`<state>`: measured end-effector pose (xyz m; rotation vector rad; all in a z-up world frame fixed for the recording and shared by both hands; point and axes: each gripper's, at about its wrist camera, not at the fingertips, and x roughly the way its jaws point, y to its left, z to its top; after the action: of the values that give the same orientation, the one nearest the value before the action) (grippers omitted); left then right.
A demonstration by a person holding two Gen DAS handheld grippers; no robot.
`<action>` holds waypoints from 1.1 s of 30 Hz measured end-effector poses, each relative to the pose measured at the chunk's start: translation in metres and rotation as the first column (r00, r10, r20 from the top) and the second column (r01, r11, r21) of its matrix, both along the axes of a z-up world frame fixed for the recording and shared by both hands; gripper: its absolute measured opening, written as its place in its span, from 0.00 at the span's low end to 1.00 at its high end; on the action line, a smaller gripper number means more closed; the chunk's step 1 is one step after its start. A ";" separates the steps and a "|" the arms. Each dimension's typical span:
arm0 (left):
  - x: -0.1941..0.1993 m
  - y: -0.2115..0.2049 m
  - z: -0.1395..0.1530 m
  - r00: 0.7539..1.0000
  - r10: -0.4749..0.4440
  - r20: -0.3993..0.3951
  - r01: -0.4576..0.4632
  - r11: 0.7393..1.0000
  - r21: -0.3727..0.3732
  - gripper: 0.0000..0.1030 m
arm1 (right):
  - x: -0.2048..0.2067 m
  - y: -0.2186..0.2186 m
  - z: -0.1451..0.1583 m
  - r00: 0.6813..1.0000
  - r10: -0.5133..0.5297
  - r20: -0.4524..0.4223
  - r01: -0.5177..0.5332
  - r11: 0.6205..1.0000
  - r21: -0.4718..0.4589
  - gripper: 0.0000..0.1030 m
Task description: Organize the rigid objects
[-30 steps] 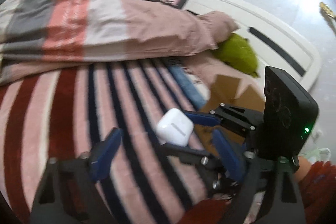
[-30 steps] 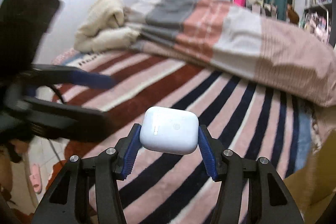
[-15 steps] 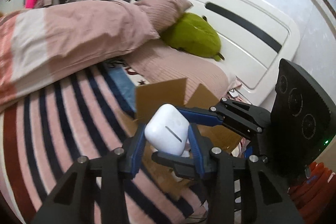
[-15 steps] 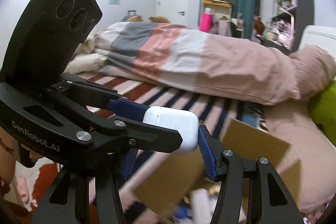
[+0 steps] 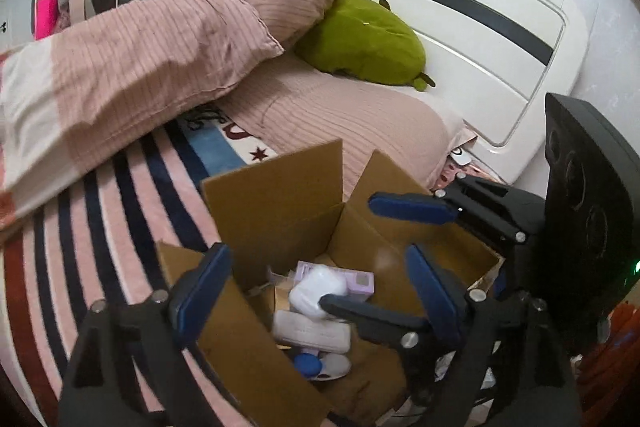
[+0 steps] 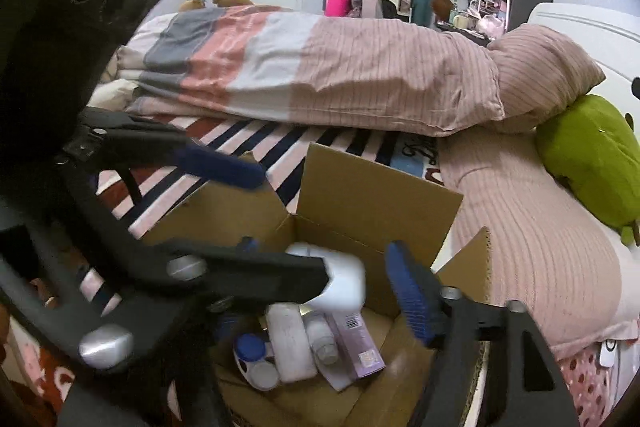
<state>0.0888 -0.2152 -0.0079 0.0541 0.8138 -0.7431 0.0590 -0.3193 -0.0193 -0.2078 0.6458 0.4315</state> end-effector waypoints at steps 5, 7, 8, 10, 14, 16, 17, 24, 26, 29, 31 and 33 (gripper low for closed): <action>-0.009 0.021 0.005 0.998 0.057 0.013 -0.057 0.998 -0.019 0.93 | -0.002 -0.001 0.005 1.000 0.010 -0.008 -0.009 1.000 0.026 0.69; -0.016 0.032 0.008 0.995 0.089 0.037 -0.089 0.996 -0.014 0.94 | -0.004 0.003 0.007 1.000 0.010 0.000 -0.010 1.000 0.022 0.72; -0.018 0.036 0.010 0.994 0.102 0.045 -0.102 0.995 -0.012 0.94 | -0.005 0.004 0.008 1.000 0.010 0.005 -0.010 1.000 0.020 0.75; -0.025 0.048 0.014 0.988 0.138 0.065 -0.138 0.990 -0.009 0.95 | -0.008 0.006 0.010 1.000 0.012 0.015 -0.012 1.000 0.024 0.76; -0.042 0.078 0.023 0.963 0.239 0.121 -0.240 0.971 -0.004 0.95 | -0.013 0.009 0.015 1.000 0.017 0.026 -0.018 0.999 0.050 0.86; -0.052 0.095 0.028 0.940 0.306 0.153 -0.309 0.951 -0.003 0.99 | -0.016 0.010 0.019 0.999 0.026 0.040 -0.029 0.997 0.074 0.87; -0.056 0.102 0.029 0.929 0.332 0.165 -0.336 0.942 -0.005 0.99 | -0.016 0.012 0.022 0.998 0.031 0.045 -0.035 0.996 0.083 0.87; -0.081 0.152 0.035 0.842 0.491 0.225 -0.497 0.867 -0.033 0.99 | -0.028 0.022 0.039 0.992 0.078 0.097 -0.092 0.985 0.145 0.99; -0.086 0.162 0.034 0.822 0.521 0.229 -0.527 0.849 -0.037 0.99 | -0.032 0.026 0.042 0.989 0.088 0.118 -0.105 0.982 0.154 0.99; -0.089 0.171 0.032 0.805 0.547 0.228 -0.555 0.831 -0.037 0.99 | -0.035 0.032 0.043 0.987 0.095 0.133 -0.115 0.981 0.158 0.99; -0.090 0.176 0.030 0.798 0.559 0.224 -0.566 0.823 -0.037 0.99 | -0.036 0.035 0.042 0.986 0.102 0.134 -0.123 0.980 0.159 0.99; -0.090 0.178 0.029 0.790 0.571 0.222 -0.579 0.815 -0.036 0.99 | -0.037 0.037 0.042 0.985 0.105 0.134 -0.125 0.980 0.156 0.99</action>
<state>-0.0015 -0.0371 0.0206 -0.0797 0.5773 -0.1332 0.0222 -0.2823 0.0226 -0.1146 0.4734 0.5762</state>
